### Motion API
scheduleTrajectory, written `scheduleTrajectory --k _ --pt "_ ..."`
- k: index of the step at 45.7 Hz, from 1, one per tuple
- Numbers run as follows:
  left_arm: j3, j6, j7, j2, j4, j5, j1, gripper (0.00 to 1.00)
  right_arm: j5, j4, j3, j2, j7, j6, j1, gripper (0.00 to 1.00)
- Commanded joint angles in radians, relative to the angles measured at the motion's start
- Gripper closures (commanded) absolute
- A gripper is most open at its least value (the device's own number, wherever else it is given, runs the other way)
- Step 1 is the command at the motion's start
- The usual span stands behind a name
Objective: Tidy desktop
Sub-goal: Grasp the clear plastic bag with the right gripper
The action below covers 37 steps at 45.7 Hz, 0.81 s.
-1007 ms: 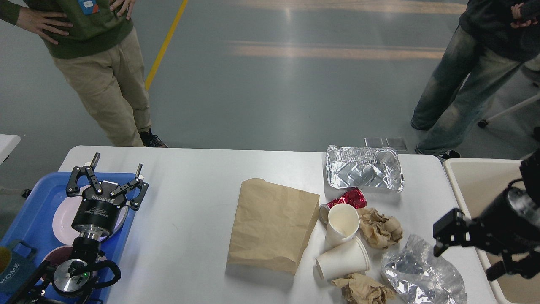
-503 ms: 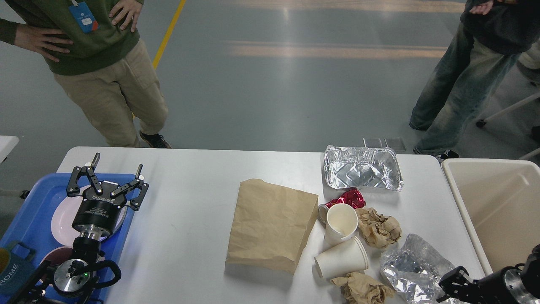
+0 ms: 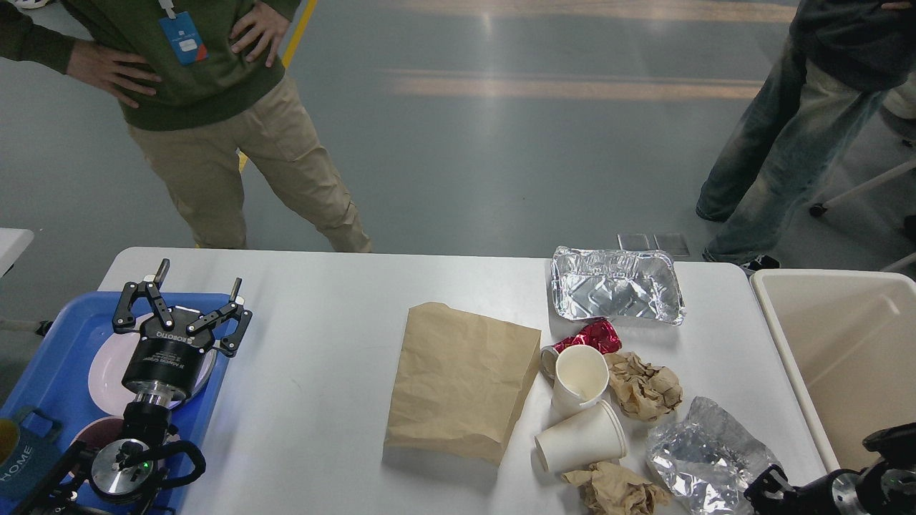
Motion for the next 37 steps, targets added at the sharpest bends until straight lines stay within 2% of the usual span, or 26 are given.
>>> scheduleTrajectory --k 1,4,5,27,33,37 --pt "0.0 0.0 0.0 0.001 0.0 0.0 -0.002 0.03 0.028 -0.002 0.006 0.002 0.003 -0.003 -0.009 0.78" --pt "-0.001 0.0 0.0 0.001 0.0 0.0 0.0 0.03 0.028 -0.001 0.006 0.002 0.004 -0.003 -0.009 0.99" --pt "0.0 -0.001 0.0 0.001 0.0 0.0 0.0 0.03 0.028 -0.001 0.006 0.002 0.004 -0.003 -0.008 1.0" --pt "0.0 0.0 0.0 -0.001 0.0 0.0 0.0 0.03 0.039 0.005 0.027 -0.007 0.006 -0.032 0.006 1.0" --pt "0.0 -0.001 0.0 0.001 0.0 0.0 0.0 0.03 0.086 0.012 0.011 -0.053 0.009 -0.008 0.04 1.0" --pt "-0.001 -0.001 0.0 0.001 0.0 0.0 0.0 0.03 0.083 0.067 -0.041 -0.088 0.006 0.035 0.113 1.0"
